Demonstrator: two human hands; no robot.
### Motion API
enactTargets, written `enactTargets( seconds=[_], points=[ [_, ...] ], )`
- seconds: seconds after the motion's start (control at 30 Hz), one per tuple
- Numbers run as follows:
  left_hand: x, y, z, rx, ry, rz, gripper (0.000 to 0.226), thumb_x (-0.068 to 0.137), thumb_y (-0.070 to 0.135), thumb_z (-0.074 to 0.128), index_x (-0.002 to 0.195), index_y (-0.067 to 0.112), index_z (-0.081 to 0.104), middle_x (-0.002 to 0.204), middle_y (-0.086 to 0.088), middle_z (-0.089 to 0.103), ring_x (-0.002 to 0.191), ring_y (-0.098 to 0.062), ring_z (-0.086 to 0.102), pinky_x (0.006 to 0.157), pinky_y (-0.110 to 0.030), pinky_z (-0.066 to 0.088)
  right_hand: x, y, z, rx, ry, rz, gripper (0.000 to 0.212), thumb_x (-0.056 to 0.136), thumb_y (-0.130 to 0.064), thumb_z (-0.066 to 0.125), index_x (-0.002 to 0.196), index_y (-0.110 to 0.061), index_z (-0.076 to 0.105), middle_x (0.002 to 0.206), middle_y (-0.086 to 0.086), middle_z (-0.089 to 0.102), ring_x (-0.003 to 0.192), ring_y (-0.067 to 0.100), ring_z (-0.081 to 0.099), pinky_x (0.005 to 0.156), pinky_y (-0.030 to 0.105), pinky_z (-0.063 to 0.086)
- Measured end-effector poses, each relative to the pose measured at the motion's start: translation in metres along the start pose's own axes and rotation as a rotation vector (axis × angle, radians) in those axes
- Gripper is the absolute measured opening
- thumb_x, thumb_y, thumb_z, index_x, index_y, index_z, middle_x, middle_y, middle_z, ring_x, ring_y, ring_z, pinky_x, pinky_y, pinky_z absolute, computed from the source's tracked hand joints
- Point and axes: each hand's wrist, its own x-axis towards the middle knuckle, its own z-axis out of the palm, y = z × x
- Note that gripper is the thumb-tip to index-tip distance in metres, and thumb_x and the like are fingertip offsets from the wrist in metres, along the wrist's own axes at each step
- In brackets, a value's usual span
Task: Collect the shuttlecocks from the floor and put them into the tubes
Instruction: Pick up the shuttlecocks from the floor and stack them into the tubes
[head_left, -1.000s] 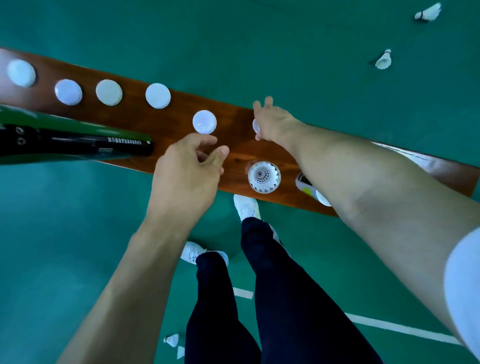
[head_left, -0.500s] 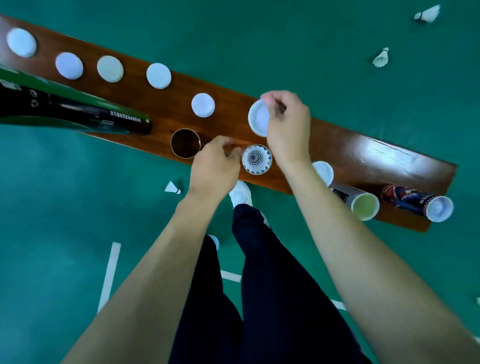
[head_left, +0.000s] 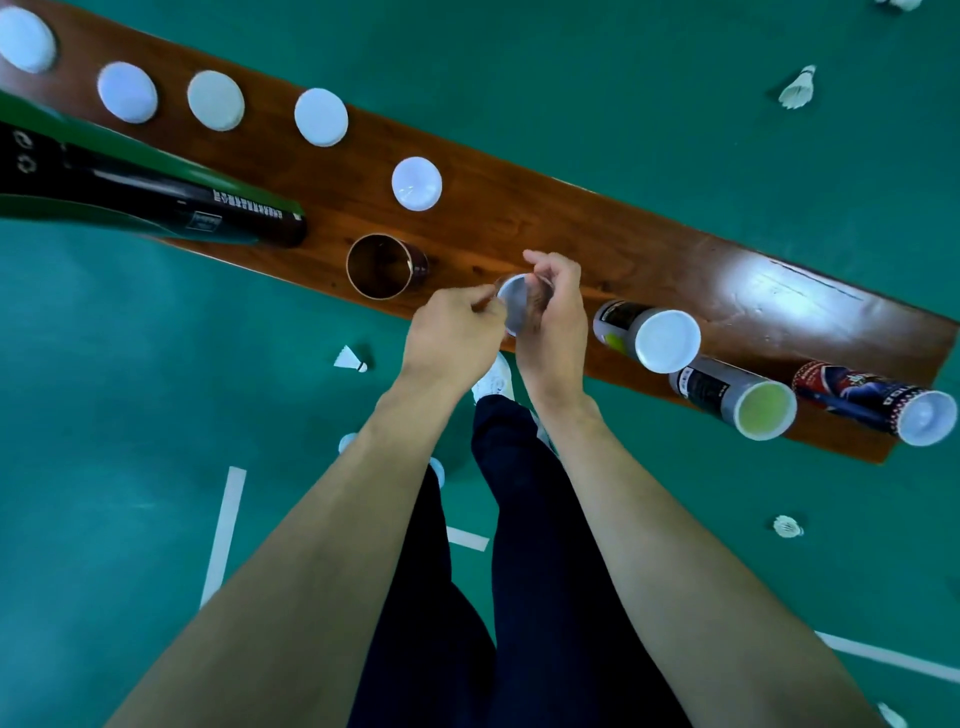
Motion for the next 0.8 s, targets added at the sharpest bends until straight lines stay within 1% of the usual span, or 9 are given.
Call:
enactTargets(
  seconds=[0.1,0.17,0.27,0.37,0.43,0.53,0.63,0.73,0.8],
  points=[
    [0.005,0.001,0.004,-0.031,0.028,0.04,0.03,0.104,0.036,0.053,0.128,0.028,0.07,0.088,0.011,0.075,0.079,-0.008,0.067,0.066,-0.016,0.047,0.003,0.003,0.002,0.015,-0.03,0.007,0.042,0.096,-0.019,0.068,0.135,-0.018,0.051,0.127,-0.003,0.062,0.118,0.015,0.06,0.097,0.023,0.054],
    [0.009,0.0,0.006,-0.01,0.039,0.049,0.03,0.103,0.033,0.055,0.131,0.028,0.068,0.09,0.01,0.075,0.086,-0.009,0.068,0.076,-0.017,0.051,0.004,0.004,0.003,-0.027,-0.007,-0.022,0.041,0.098,-0.013,0.067,0.137,-0.018,0.053,0.132,-0.001,0.062,0.122,0.015,0.059,0.1,0.023,0.052],
    [0.017,-0.003,0.008,0.029,0.024,0.065,0.03,0.103,0.03,0.057,0.13,0.032,0.068,0.091,0.007,0.076,0.089,-0.012,0.07,0.087,-0.028,0.056,0.006,0.006,0.005,-0.094,0.047,-0.137,0.031,0.107,-0.016,0.051,0.136,-0.009,0.059,0.138,0.006,0.061,0.127,0.019,0.058,0.103,0.029,0.053],
    [0.025,-0.004,0.011,0.092,0.051,0.056,0.029,0.102,0.033,0.057,0.129,0.033,0.069,0.107,0.004,0.075,0.094,-0.016,0.068,0.087,-0.034,0.056,0.008,0.008,0.004,-0.113,0.043,-0.174,0.037,0.107,-0.026,0.044,0.133,-0.007,0.062,0.133,0.008,0.063,0.123,0.021,0.06,0.1,0.032,0.054],
    [0.026,-0.004,0.014,0.156,0.077,0.05,0.027,0.102,0.033,0.057,0.126,0.034,0.07,0.11,0.003,0.073,0.095,-0.02,0.065,0.082,-0.033,0.053,0.009,0.009,0.003,-0.128,0.025,-0.179,0.034,0.104,-0.02,0.05,0.134,-0.007,0.061,0.13,0.009,0.064,0.119,0.021,0.061,0.097,0.035,0.056],
    [0.028,-0.005,0.014,0.108,0.034,0.037,0.028,0.103,0.033,0.056,0.128,0.032,0.068,0.109,0.002,0.073,0.099,-0.021,0.068,0.087,-0.036,0.057,0.009,0.006,0.001,-0.155,-0.01,-0.155,0.035,0.102,-0.009,0.058,0.137,-0.008,0.059,0.131,0.009,0.063,0.12,0.021,0.06,0.097,0.036,0.056],
    [0.025,-0.017,0.008,-0.053,-0.064,0.007,0.026,0.104,0.039,0.055,0.123,0.031,0.071,0.087,0.009,0.073,0.078,-0.003,0.068,0.068,-0.015,0.048,0.009,-0.002,-0.004,-0.212,-0.06,-0.142,0.04,0.11,-0.026,0.04,0.143,-0.011,0.055,0.14,0.007,0.06,0.13,0.02,0.053,0.105,0.042,0.05],
    [0.012,-0.043,0.005,-0.143,-0.036,-0.027,0.02,0.102,0.038,0.055,0.099,0.028,0.073,0.072,0.007,0.072,0.057,0.002,0.057,0.056,-0.018,0.039,0.005,-0.016,-0.012,-0.274,-0.024,-0.187,0.044,0.111,-0.03,0.033,0.149,-0.015,0.049,0.147,0.004,0.056,0.135,0.021,0.046,0.111,0.041,0.042],
    [0.001,-0.066,0.004,-0.209,0.01,-0.079,0.015,0.101,0.037,0.056,0.095,0.038,0.07,0.068,0.011,0.071,0.048,-0.001,0.051,0.048,-0.017,0.039,-0.002,-0.03,-0.015,-0.258,0.048,-0.269,0.042,0.109,-0.027,0.037,0.145,-0.011,0.051,0.145,0.006,0.057,0.133,0.024,0.048,0.111,0.041,0.04]
  ],
)
